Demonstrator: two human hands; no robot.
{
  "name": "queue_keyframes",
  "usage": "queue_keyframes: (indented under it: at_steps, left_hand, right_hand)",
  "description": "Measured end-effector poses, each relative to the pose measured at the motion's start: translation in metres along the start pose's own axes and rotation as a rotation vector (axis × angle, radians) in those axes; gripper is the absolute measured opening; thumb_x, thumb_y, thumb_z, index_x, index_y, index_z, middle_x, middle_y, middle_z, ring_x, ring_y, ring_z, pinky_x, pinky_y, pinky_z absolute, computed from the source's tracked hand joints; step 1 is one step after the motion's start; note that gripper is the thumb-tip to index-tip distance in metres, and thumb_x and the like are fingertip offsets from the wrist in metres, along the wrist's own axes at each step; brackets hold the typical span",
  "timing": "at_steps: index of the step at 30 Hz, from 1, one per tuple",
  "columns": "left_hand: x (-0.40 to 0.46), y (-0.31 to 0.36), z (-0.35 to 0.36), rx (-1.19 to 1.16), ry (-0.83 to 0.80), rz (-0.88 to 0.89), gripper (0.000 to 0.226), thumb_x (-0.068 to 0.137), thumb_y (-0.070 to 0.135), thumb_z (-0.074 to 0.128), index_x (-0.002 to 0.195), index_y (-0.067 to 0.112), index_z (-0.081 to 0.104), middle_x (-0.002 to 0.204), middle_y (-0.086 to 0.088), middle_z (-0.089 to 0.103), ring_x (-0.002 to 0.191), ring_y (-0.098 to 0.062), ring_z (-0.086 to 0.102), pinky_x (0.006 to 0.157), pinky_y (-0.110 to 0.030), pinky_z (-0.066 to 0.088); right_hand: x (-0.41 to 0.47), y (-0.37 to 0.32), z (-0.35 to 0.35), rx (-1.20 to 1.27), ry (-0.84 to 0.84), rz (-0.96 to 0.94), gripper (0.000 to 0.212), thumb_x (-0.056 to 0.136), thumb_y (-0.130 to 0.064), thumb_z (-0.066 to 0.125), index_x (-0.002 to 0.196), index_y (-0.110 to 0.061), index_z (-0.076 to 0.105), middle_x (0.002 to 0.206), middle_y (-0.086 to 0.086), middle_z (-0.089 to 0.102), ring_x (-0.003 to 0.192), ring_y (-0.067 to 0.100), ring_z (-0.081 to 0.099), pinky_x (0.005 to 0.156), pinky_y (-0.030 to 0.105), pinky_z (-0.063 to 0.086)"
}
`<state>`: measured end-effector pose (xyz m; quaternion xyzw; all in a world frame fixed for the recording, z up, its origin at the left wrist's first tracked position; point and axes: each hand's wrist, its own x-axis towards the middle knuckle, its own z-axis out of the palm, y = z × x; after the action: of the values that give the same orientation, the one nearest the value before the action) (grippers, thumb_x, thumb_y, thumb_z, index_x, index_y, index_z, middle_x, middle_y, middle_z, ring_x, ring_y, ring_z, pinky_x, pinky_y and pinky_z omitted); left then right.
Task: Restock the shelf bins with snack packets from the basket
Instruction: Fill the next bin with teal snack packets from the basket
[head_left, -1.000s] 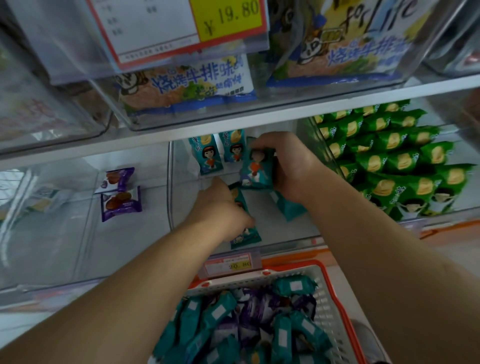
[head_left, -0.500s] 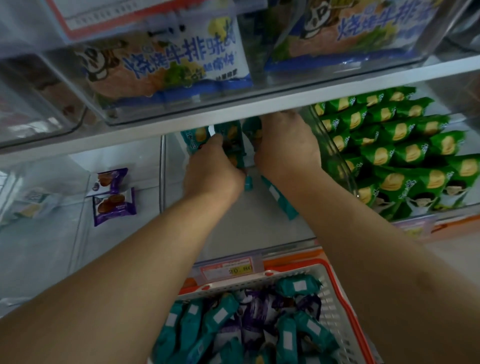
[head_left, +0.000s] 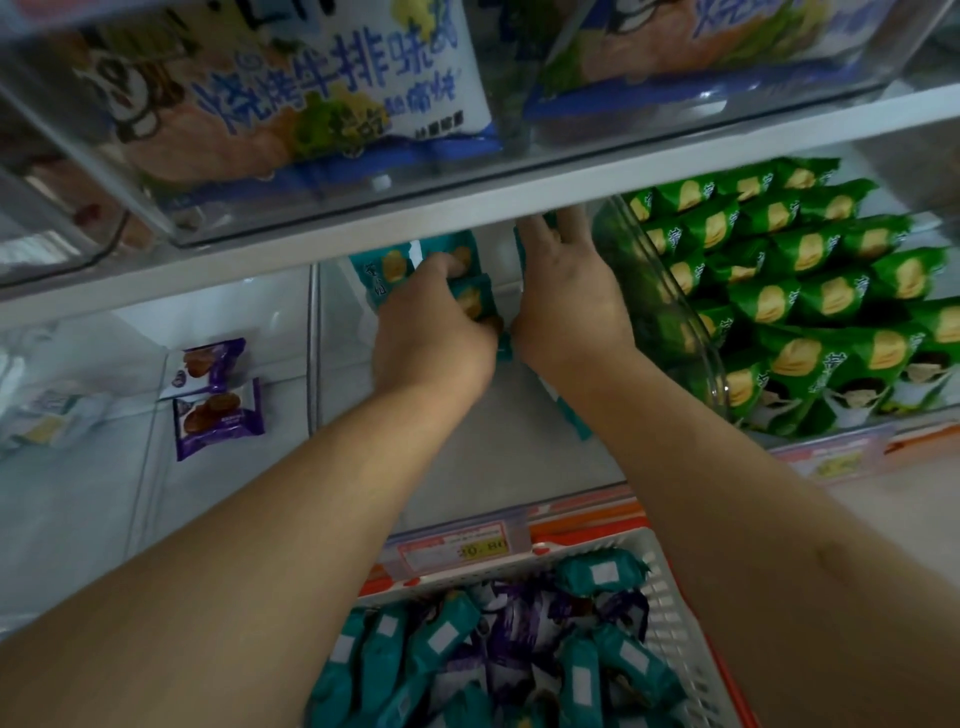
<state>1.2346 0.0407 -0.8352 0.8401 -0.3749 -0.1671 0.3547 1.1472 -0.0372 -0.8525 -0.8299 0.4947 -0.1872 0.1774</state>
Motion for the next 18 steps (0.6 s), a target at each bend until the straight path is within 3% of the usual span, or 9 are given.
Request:
queue_keyframes:
  at_steps: [4, 7, 10, 12, 14, 16, 18]
  left_hand:
    - [0.005, 0.015, 0.000, -0.039, 0.010, 0.025, 0.049, 0.087, 0.018, 0.076, 0.132, 0.028, 0.058, 0.115, 0.005, 0.062, 0.102, -0.020, 0.064, 0.087, -0.042, 0.060]
    - [0.012, 0.027, 0.003, -0.047, 0.034, -0.003, 0.043, 0.086, 0.025, 0.079, 0.124, 0.024, 0.061, 0.119, 0.002, 0.067, 0.106, -0.023, 0.066, 0.090, -0.039, 0.058]
    - [0.019, 0.032, 0.009, -0.052, 0.012, -0.007, 0.040, 0.086, 0.032, 0.078, 0.123, 0.026, 0.064, 0.116, 0.006, 0.067, 0.102, -0.017, 0.064, 0.082, -0.028, 0.053]
    - [0.020, 0.035, 0.013, -0.055, -0.011, 0.006, 0.040, 0.089, 0.033, 0.075, 0.125, 0.028, 0.062, 0.111, 0.008, 0.064, 0.099, -0.014, 0.060, 0.079, -0.025, 0.047]
    - [0.020, 0.036, 0.015, -0.057, -0.012, 0.006, 0.042, 0.091, 0.030, 0.073, 0.130, 0.025, 0.056, 0.096, 0.011, 0.054, 0.098, -0.016, 0.056, 0.083, -0.028, 0.047]
    - [0.019, 0.034, 0.016, -0.050, -0.007, -0.007, 0.047, 0.093, 0.021, 0.070, 0.134, 0.021, 0.048, 0.084, 0.015, 0.040, 0.092, -0.017, 0.053, 0.081, -0.029, 0.048]
    - [0.017, 0.028, 0.016, -0.074, -0.003, -0.013, 0.051, 0.093, 0.014, 0.067, 0.138, 0.022, 0.043, 0.085, 0.016, 0.042, 0.086, -0.014, 0.056, 0.069, -0.020, 0.045]
  right_hand:
    - [-0.003, -0.002, -0.009, 0.094, 0.140, -0.013, 0.052, 0.082, -0.012, 0.080, 0.127, -0.012, 0.055, 0.140, 0.011, 0.046, 0.090, 0.034, 0.065, 0.068, 0.041, 0.056]
    - [-0.005, 0.001, -0.013, 0.151, -0.013, 0.105, 0.027, 0.093, -0.022, 0.065, 0.117, -0.011, 0.056, 0.110, 0.012, 0.061, 0.088, 0.031, 0.063, 0.067, 0.037, 0.051]
    - [-0.007, 0.007, -0.015, 0.299, -0.166, 0.182, 0.023, 0.096, -0.027, 0.061, 0.112, -0.014, 0.053, 0.093, 0.003, 0.058, 0.074, 0.019, 0.054, 0.059, 0.029, 0.044]
    - [-0.008, 0.010, -0.015, 0.357, -0.216, 0.184, 0.027, 0.094, -0.027, 0.064, 0.115, -0.016, 0.051, 0.093, -0.003, 0.055, 0.075, 0.016, 0.052, 0.052, 0.023, 0.036]
    - [-0.008, 0.009, -0.013, 0.375, -0.260, 0.190, 0.035, 0.096, -0.028, 0.064, 0.124, -0.014, 0.049, 0.105, 0.001, 0.058, 0.084, 0.017, 0.052, 0.053, 0.022, 0.033]
    - [-0.009, 0.008, -0.011, 0.416, -0.264, 0.218, 0.044, 0.097, -0.030, 0.064, 0.130, -0.011, 0.042, 0.118, 0.008, 0.062, 0.091, 0.022, 0.056, 0.058, 0.026, 0.036]
    - [-0.012, 0.006, -0.008, 0.469, -0.219, 0.215, 0.058, 0.096, -0.030, 0.066, 0.139, -0.008, 0.033, 0.123, 0.010, 0.064, 0.098, 0.026, 0.060, 0.069, 0.030, 0.040]
